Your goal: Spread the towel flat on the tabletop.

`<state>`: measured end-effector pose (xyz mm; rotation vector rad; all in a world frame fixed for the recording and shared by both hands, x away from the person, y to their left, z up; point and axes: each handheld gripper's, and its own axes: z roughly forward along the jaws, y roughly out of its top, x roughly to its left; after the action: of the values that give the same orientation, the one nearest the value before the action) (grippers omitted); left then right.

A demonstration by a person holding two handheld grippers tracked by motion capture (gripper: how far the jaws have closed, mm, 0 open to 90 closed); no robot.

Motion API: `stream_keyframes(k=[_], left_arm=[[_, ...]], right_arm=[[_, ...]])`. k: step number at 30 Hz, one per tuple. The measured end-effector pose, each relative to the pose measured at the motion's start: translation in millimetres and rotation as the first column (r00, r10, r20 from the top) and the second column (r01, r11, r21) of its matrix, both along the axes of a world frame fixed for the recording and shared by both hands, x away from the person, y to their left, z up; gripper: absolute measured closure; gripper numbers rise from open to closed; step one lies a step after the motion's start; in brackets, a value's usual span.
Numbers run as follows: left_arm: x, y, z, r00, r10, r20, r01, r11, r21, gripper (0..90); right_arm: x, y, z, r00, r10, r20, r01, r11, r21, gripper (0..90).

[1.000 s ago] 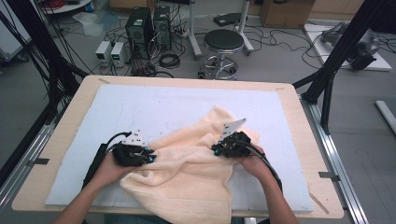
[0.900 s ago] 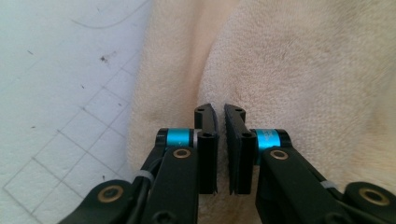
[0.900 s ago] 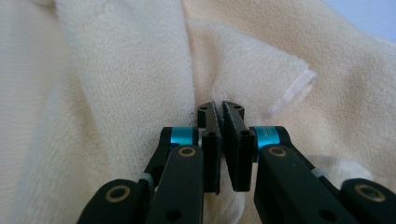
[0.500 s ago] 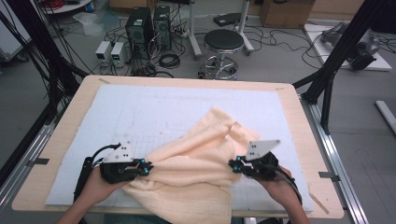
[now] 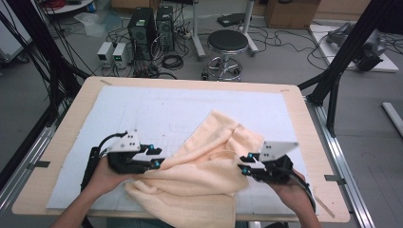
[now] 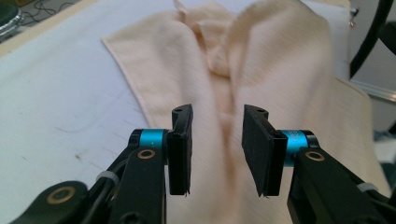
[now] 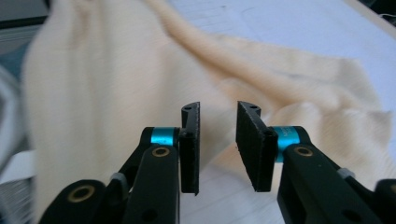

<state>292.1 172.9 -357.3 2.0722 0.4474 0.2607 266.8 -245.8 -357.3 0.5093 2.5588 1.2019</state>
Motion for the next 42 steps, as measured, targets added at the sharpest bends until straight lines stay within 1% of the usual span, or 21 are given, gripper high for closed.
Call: stream_keyframes(k=[3,4,6,9,10,11,12,13,16,18,19,21,22,25,26,27,31,32,34,38,42], left_arm=[[26.3,-11.8,-6.4,0.9996,0.024,0.016,-0.024,0.9997,0.001,62.6],[26.3,-11.8,-6.4,0.9996,0.024,0.016,-0.024,0.9997,0.001,62.4],[52.3,-27.4,-24.4,0.9991,0.017,-0.039,-0.017,0.9998,0.014,61.5],[69.4,-43.2,-45.7,0.9975,0.007,-0.070,-0.002,0.9982,0.060,60.9],[69.4,-43.2,-45.7,0.9975,0.007,-0.070,-0.002,0.9982,0.060,59.7],[77.1,-53.4,-58.8,0.9956,0.006,-0.093,0.003,0.9955,0.095,59.5],[77.1,-53.4,-58.8,0.9956,0.006,-0.093,0.003,0.9955,0.095,59.3],[81.3,-61.9,-69.5,0.9949,-0.003,-0.101,0.017,0.9900,0.140,59.2],[83.9,-69.6,-79.8,0.9946,-0.016,-0.102,0.036,0.9799,0.196,60.4],[84.0,-69.7,-80.2,0.9947,-0.014,-0.102,0.033,0.9816,0.188,62.5],[84.0,-68.8,-79.5,0.9947,-0.007,-0.102,0.027,0.9806,0.194,64.7],[82.3,-70.2,-78.7,0.9938,-0.030,-0.107,0.051,0.9786,0.199,81.0],[82.3,-70.2,-78.7,0.9938,-0.030,-0.107,0.051,0.9786,0.199,84.1],[76.8,-73.2,-74.5,0.9979,-0.007,-0.064,0.023,0.9666,0.255,86.1],[75.6,-71.3,-72.3,0.9989,0.016,-0.044,-0.004,0.9601,0.280,86.3],[75.5,-66.8,-70.0,0.9988,0.037,-0.034,-0.026,0.9590,0.282,86.4],[73.4,-33.6,-57.5,0.9932,0.114,-0.023,-0.106,0.9654,0.238,86.6],[73.4,-33.6,-57.5,0.9932,0.114,-0.023,-0.106,0.9654,0.238,86.6],[69.7,-11.6,-50.6,0.9867,0.163,-0.002,-0.158,0.9619,0.223,86.6],[65.3,12.7,-43.7,0.9805,0.196,0.003,-0.192,0.9566,0.219,86.6],[49.8,38.2,-39.5,0.9732,0.229,0.022,-0.228,0.9485,0.220,86.6]], right_arm=[[29.2,12.1,-3.0,0.9997,-0.011,-0.022,0.011,0.9999,-0.004,65.4],[37.9,16.7,-5.9,0.9996,-0.011,-0.027,0.011,0.9999,-0.007,64.7],[53.0,25.5,-14.2,0.9992,-0.007,-0.040,0.005,0.9993,-0.036,61.7],[65.6,34.9,-26.4,0.9956,-0.001,-0.094,-0.003,0.9991,-0.043,57.0],[68.2,37.0,-30.6,0.9944,0.012,-0.106,-0.017,0.9986,-0.049,57.0],[69.3,39.2,-35.0,0.9930,0.015,-0.117,-0.022,0.9980,-0.059,57.1],[70.3,40.9,-39.3,0.9912,0.020,-0.131,-0.030,0.9967,-0.075,57.9],[70.1,41.6,-43.4,0.9897,0.021,-0.142,-0.034,0.9959,-0.084,59.4],[67.0,40.7,-54.8,0.9848,0.028,-0.172,-0.047,0.9931,-0.108,69.2],[64.9,37.7,-60.0,0.9849,0.022,-0.172,-0.043,0.9923,-0.116,76.2],[63.8,35.6,-61.0,0.9853,0.020,-0.170,-0.039,0.9933,-0.109,80.4],[62.8,32.5,-61.2,0.9869,0.013,-0.161,-0.032,0.9928,-0.116,84.5],[62.3,31.6,-60.3,0.9879,0.006,-0.155,-0.024,0.9936,-0.111,85.0],[61.6,30.3,-57.4,0.9908,0.003,-0.135,-0.017,0.9948,-0.100,85.5],[61.5,29.9,-56.7,0.9910,0.002,-0.134,-0.015,0.9949,-0.100,85.7],[60.8,29.5,-56.0,0.9914,-0.006,-0.131,-0.007,0.9951,-0.098,85.8],[60.8,25.9,-50.4,0.9945,-0.019,-0.103,0.012,0.9971,-0.075,85.9],[60.8,24.9,-48.7,0.9942,-0.023,-0.105,0.016,0.9978,-0.065,85.9],[60.1,23.3,-45.3,0.9945,-0.029,-0.101,0.023,0.9980,-0.059,86.0],[57.0,17.7,-40.1,0.9955,-0.042,-0.085,0.038,0.9979,-0.053,86.0],[49.5,5.4,-36.9,0.9936,-0.087,-0.072,0.083,0.9952,-0.053,86.0]])
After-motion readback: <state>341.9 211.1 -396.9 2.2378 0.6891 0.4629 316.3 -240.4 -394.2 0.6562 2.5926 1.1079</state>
